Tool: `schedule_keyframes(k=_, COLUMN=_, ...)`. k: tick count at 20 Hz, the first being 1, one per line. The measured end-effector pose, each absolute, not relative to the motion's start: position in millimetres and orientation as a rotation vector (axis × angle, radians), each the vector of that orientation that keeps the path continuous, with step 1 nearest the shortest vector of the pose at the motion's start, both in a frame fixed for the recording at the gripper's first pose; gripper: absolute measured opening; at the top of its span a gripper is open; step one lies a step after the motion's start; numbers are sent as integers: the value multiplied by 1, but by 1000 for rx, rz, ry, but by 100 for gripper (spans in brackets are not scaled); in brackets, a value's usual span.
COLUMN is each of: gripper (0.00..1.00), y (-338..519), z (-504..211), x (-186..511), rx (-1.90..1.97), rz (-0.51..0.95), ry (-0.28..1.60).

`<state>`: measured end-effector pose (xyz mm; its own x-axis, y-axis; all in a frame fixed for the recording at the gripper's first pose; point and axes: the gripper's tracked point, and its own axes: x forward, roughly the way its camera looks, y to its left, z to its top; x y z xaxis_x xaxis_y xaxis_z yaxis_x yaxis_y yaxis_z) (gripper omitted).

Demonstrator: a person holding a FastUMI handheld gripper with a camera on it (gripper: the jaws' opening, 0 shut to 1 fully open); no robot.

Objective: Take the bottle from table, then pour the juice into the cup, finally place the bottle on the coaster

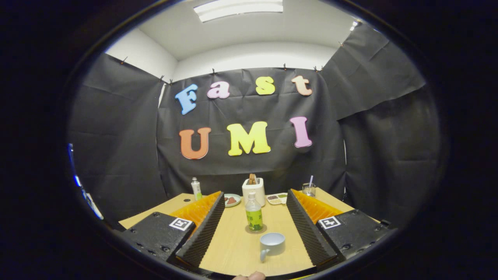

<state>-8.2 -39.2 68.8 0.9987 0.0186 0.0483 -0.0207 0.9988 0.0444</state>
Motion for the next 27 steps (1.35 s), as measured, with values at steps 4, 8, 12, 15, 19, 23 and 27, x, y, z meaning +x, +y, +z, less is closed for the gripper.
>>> schedule_keyframes(k=4, gripper=100, y=-39, z=69, x=-7, rx=26, rz=16, ry=-43)
schedule_keyframes(k=8, gripper=100, y=-36, z=65, x=-6, rx=6, rz=8, ry=-38)
schedule_keyframes(k=12, gripper=100, y=-29, z=59, x=-6, rx=-13, rz=16, ry=-23)
schedule_keyframes(k=15, gripper=100, y=-25, z=57, x=-5, rx=-44, rz=11, ry=-20)
schedule_keyframes(k=19, gripper=100, y=-24, z=56, x=-4, rx=-80, rz=-4, ry=-20)
schedule_keyframes(k=23, gripper=100, y=-23, z=53, x=-1, rx=-81, rz=-4, ry=-9)
schedule_keyframes(k=27, gripper=100, y=-23, z=49, x=0, rx=-50, rz=13, ry=0)
